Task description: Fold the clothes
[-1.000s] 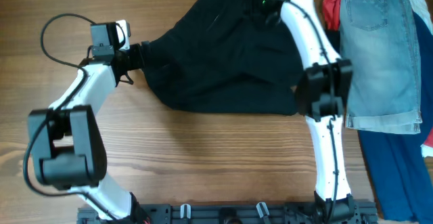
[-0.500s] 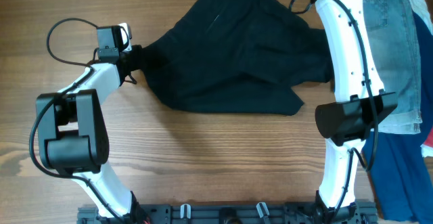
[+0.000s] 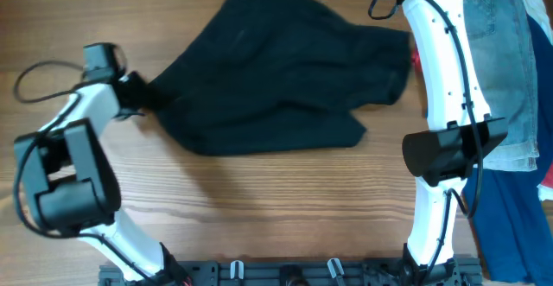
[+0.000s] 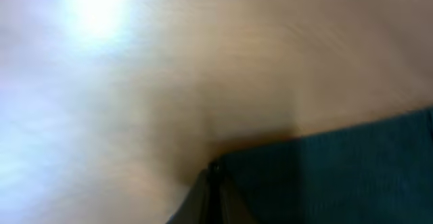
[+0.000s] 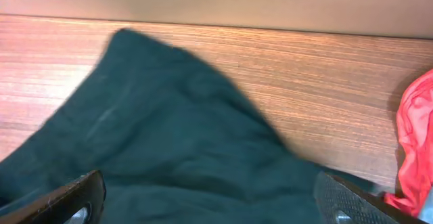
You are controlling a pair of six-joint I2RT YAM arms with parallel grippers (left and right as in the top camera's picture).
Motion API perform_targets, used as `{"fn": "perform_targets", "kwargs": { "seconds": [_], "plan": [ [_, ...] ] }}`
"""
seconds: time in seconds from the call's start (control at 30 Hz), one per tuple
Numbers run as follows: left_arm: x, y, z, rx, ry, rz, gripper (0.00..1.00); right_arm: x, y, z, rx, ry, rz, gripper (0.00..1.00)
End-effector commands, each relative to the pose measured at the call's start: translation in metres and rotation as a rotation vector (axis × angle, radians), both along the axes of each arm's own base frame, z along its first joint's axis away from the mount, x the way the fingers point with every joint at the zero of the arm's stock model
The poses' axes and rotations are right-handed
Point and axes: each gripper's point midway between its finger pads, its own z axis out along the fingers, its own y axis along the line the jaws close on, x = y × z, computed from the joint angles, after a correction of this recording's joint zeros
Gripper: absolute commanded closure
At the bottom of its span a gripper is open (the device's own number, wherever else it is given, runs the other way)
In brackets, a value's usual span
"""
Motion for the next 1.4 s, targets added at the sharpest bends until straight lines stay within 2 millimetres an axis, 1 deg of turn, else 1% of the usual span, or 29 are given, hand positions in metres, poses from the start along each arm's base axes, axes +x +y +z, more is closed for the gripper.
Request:
{"fn": "perform_targets", "kwargs": {
  "seconds": [0.0, 0.07, 0.13, 0.2, 0.23, 0.27, 0.3, 0.37, 0.43, 0.47, 0.5, 0.57, 0.63, 0.67, 0.7, 0.73, 0.8, 0.87, 0.93, 1.0, 1.1, 1.17, 1.23, 1.3, 1.33, 1.37],
  "plan": [
    [-0.040, 0.060, 0.013, -0.003, 0.039, 0.211, 0.96, 0.000, 0.003, -0.025, 0.013, 0.064, -0.004, 0.00],
    [-0.052, 0.070, 0.022, -0.056, 0.025, 0.252, 0.96, -0.002, 0.002, -0.035, 0.007, 0.091, -0.005, 0.01],
    [-0.064, 0.076, 0.033, -0.082, 0.024, 0.282, 0.96, -0.004, -0.001, -0.046, 0.000, 0.121, -0.027, 0.01],
    [-0.074, 0.081, 0.048, -0.082, 0.016, 0.306, 0.96, -0.003, -0.002, -0.063, -0.009, 0.149, -0.041, 0.01],
    [-0.077, 0.080, 0.058, -0.077, 0.006, 0.308, 0.96, -0.002, -0.002, -0.076, -0.009, 0.169, -0.049, 0.02],
    [-0.078, 0.080, 0.063, -0.073, -0.001, 0.307, 0.96, -0.003, -0.003, -0.088, -0.010, 0.194, -0.068, 0.03],
    [-0.079, 0.079, 0.073, -0.066, -0.017, 0.307, 0.96, -0.003, -0.009, -0.100, -0.008, 0.223, -0.114, 0.04],
    [-0.079, 0.077, 0.089, -0.051, -0.050, 0.303, 0.95, -0.006, -0.018, -0.132, 0.010, 0.299, -0.183, 0.05],
    [-0.079, 0.077, 0.098, -0.041, -0.072, 0.302, 0.74, -0.006, -0.020, -0.150, 0.048, 0.332, -0.175, 0.07],
    [-0.079, 0.077, 0.100, -0.039, -0.077, 0.302, 0.56, -0.004, -0.020, -0.159, 0.071, 0.336, -0.157, 0.08],
    [-0.080, 0.077, 0.100, -0.039, -0.078, 0.302, 0.38, -0.002, -0.018, -0.164, 0.084, 0.333, -0.133, 0.09],
    [-0.078, 0.074, 0.100, -0.052, -0.081, 0.285, 0.18, 0.001, -0.021, -0.183, 0.071, 0.329, -0.122, 0.09],
    [-0.077, 0.071, 0.101, -0.055, -0.086, 0.250, 0.11, 0.004, -0.021, -0.200, 0.073, 0.329, -0.116, 0.10],
    [-0.076, 0.070, 0.101, -0.056, -0.087, 0.238, 0.10, 0.005, -0.019, -0.208, 0.075, 0.331, -0.104, 0.12],
    [-0.076, 0.070, 0.101, -0.055, -0.086, 0.232, 0.09, 0.006, -0.016, -0.212, 0.087, 0.329, -0.085, 0.15],
    [-0.076, 0.070, 0.101, -0.055, -0.086, 0.232, 0.09, 0.007, -0.011, -0.216, 0.105, 0.327, -0.064, 0.21],
    [-0.076, 0.070, 0.101, -0.056, -0.087, 0.232, 0.08, 0.012, -0.007, -0.214, 0.122, 0.305, -0.052, 0.35],
    [-0.075, 0.067, 0.101, -0.070, -0.095, 0.223, 0.08, 0.019, -0.007, -0.211, 0.128, 0.278, -0.054, 0.53],
    [-0.072, 0.062, 0.102, -0.078, -0.105, 0.171, 0.10, 0.020, -0.008, -0.211, 0.121, 0.274, -0.058, 0.68],
    [-0.069, 0.057, 0.103, -0.073, -0.106, 0.133, 0.11, 0.023, -0.009, -0.210, 0.113, 0.258, -0.059, 0.78],
    [-0.062, 0.048, 0.104, -0.065, -0.113, 0.092, 0.11, 0.026, -0.009, -0.209, 0.118, 0.244, -0.062, 0.85],
    [-0.056, 0.038, 0.104, -0.063, -0.119, 0.062, 0.11, 0.028, -0.008, -0.212, 0.125, 0.243, -0.071, 0.95],
    [-0.050, 0.031, 0.105, -0.061, -0.125, 0.037, 0.11, 0.032, -0.009, -0.216, 0.123, 0.233, -0.074, 0.96],
    [-0.045, 0.022, 0.106, -0.059, -0.131, 0.009, 0.11, 0.035, -0.019, -0.220, 0.101, 0.230, -0.122, 0.96],
    [-0.042, 0.017, 0.107, -0.057, -0.134, -0.006, 0.11, 0.036, -0.025, -0.220, 0.094, 0.227, -0.136, 0.83],
    [-0.038, 0.010, 0.108, -0.045, -0.140, -0.048, 0.11, 0.039, -0.029, -0.219, 0.096, 0.221, -0.144, 0.48]
  ]
}}
